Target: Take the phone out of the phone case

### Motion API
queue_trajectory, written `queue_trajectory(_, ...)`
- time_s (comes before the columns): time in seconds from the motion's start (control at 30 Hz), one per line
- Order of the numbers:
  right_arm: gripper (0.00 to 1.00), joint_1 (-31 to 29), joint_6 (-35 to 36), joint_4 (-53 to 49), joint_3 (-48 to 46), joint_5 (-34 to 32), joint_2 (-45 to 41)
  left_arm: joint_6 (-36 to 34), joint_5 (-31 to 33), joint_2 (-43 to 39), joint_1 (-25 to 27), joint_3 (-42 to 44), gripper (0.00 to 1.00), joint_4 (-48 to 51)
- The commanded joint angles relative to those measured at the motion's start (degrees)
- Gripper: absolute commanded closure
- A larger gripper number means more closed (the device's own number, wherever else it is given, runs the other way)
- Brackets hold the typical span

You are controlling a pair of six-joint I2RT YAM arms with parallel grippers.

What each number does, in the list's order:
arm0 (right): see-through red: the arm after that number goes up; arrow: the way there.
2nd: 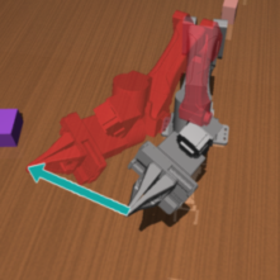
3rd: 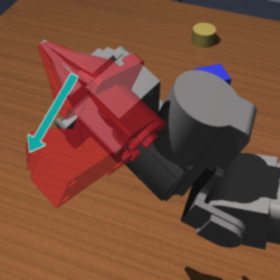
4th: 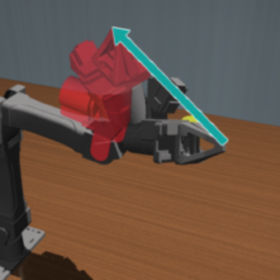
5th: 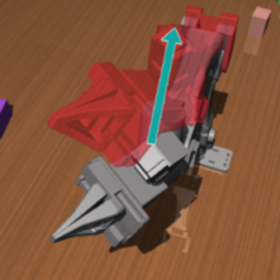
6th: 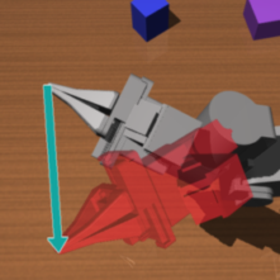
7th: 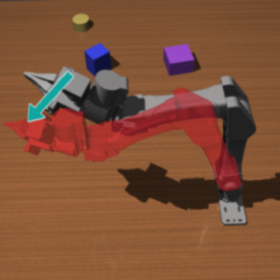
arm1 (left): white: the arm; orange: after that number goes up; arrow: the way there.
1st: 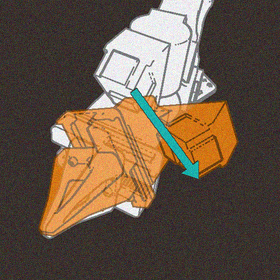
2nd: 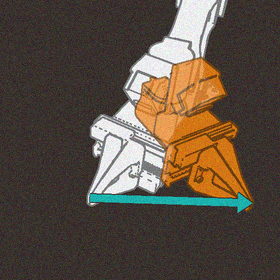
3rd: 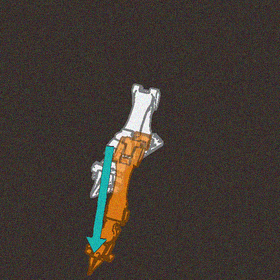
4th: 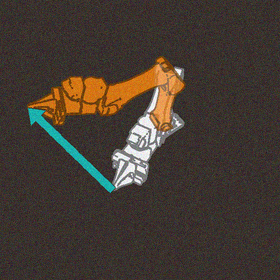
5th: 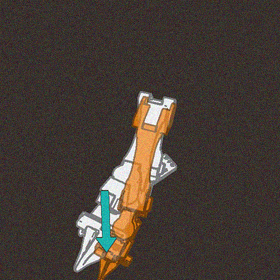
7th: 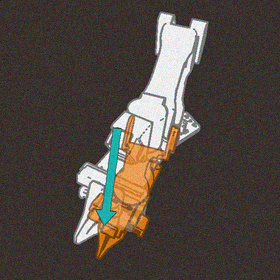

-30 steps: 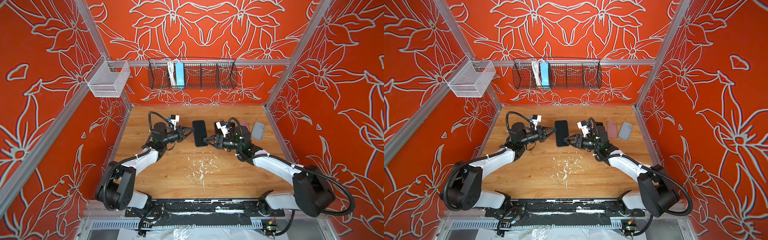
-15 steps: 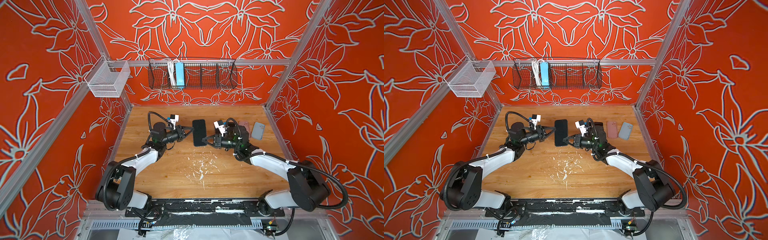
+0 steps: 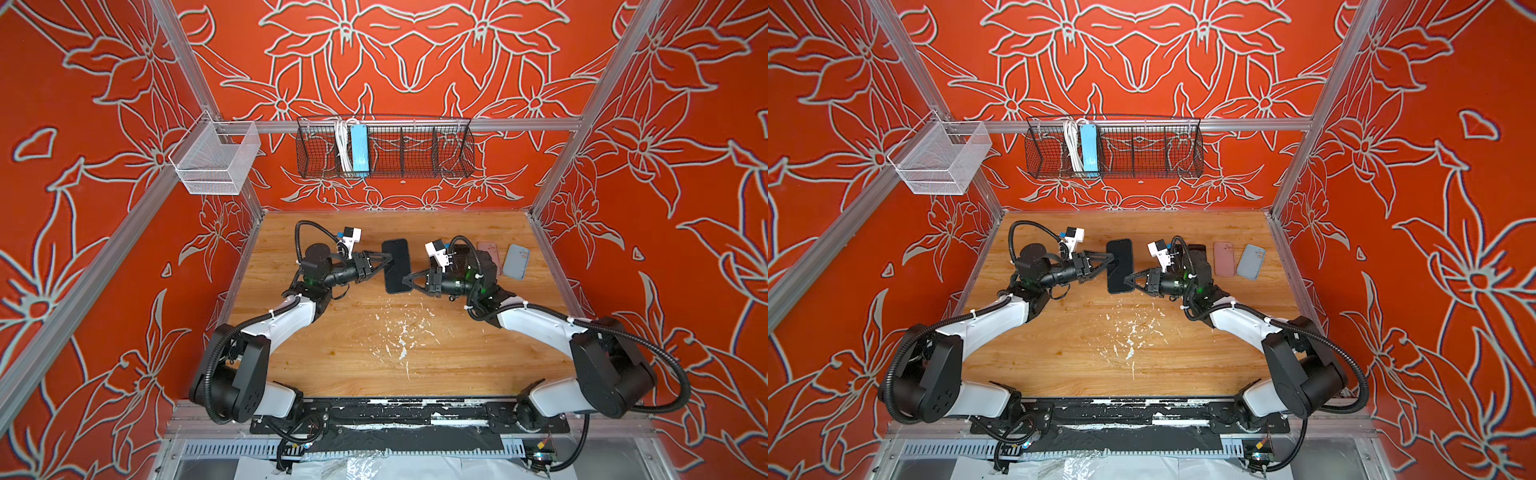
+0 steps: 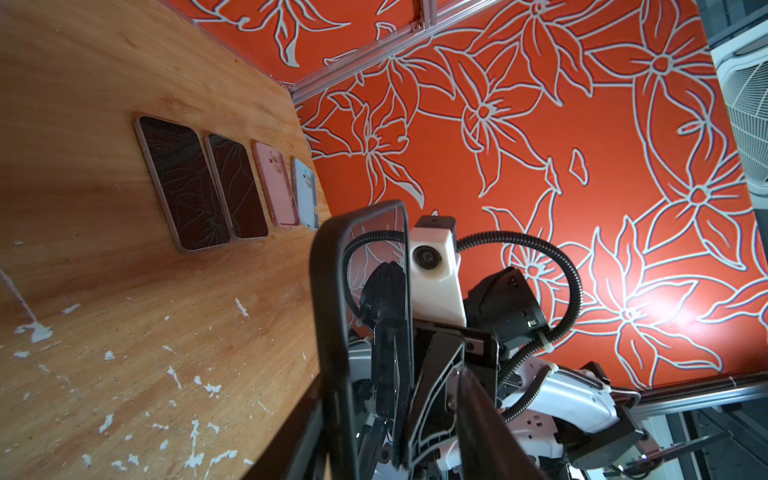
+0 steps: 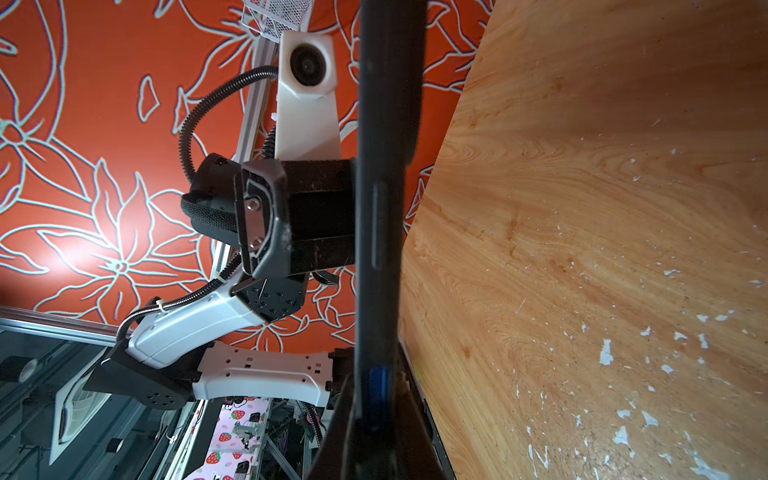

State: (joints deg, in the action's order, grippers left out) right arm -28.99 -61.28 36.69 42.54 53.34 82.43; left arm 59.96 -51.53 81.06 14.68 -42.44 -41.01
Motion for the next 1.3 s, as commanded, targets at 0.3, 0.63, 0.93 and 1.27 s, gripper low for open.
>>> queue_trajectory(0.3,1.0,-0.5,1.8,-3.7,3.6,6.4,0.5,-4.8,-4.3,-0.8,0.3,-5.4,0.69,2.3)
queue_trajectory(0.63,1.0,-0.5,5.3,-9.6,4.8,7.7,0.6,-14.3,-2.7,-3.7,0.2,-9.8,0.71,16.6)
queue_trajectory(0.93,0.98,-0.5,6.7,-11.2,4.8,7.4,0.0,-12.5,-2.9,-3.0,0.2,-10.1,1.0,15.1)
queue_trajectory(1.27,0.33,0.2,8.1,-11.7,1.7,0.7,-7.6,-7.5,8.0,-5.0,0.2,-10.1,1.0,12.9)
